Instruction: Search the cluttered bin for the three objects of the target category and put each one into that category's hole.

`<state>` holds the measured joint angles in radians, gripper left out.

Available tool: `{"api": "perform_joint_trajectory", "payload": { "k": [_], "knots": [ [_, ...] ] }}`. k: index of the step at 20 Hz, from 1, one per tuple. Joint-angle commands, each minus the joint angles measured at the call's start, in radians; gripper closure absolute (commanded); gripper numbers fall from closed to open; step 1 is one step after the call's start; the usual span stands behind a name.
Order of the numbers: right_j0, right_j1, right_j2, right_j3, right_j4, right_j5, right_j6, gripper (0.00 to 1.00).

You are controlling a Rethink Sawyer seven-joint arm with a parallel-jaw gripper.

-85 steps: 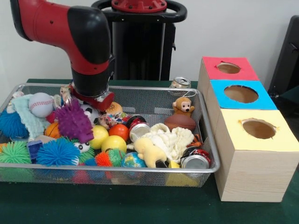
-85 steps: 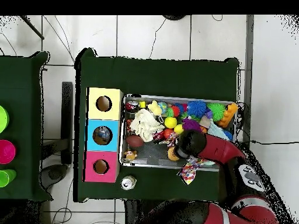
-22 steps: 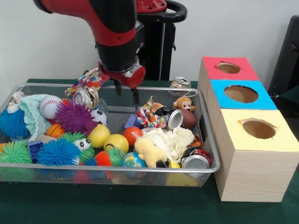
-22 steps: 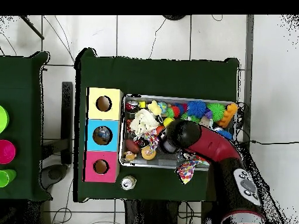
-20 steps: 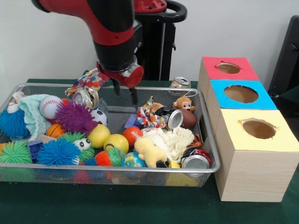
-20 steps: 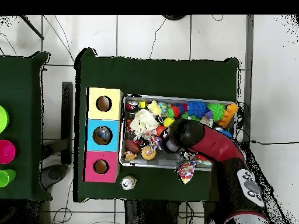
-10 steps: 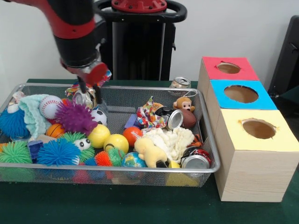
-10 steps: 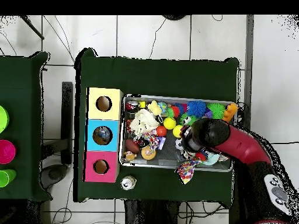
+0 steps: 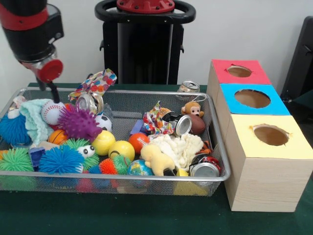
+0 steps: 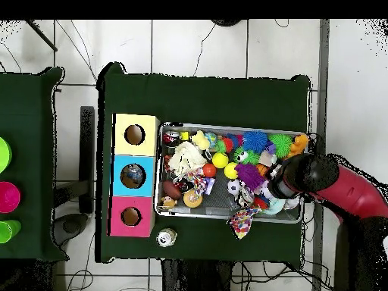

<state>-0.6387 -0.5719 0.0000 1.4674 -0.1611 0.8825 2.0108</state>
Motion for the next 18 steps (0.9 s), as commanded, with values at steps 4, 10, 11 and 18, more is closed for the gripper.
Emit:
{"api": "perform_joint_trajectory", "payload": {
  "k": [4, 10, 11, 18],
  "knots": [
    [-0.060, 0.077, 0.157, -0.079, -0.105, 0.039, -0.279, 0.00],
    [-0.090, 0.123, 0.179, -0.089, -0.152, -0.023, -0.265, 0.00],
    [-0.093, 0.131, 0.182, -0.091, -0.160, -0.034, -0.260, 0.00],
    [-0.119, 0.181, 0.200, -0.096, -0.213, -0.108, -0.232, 0.00]
  ]
}}
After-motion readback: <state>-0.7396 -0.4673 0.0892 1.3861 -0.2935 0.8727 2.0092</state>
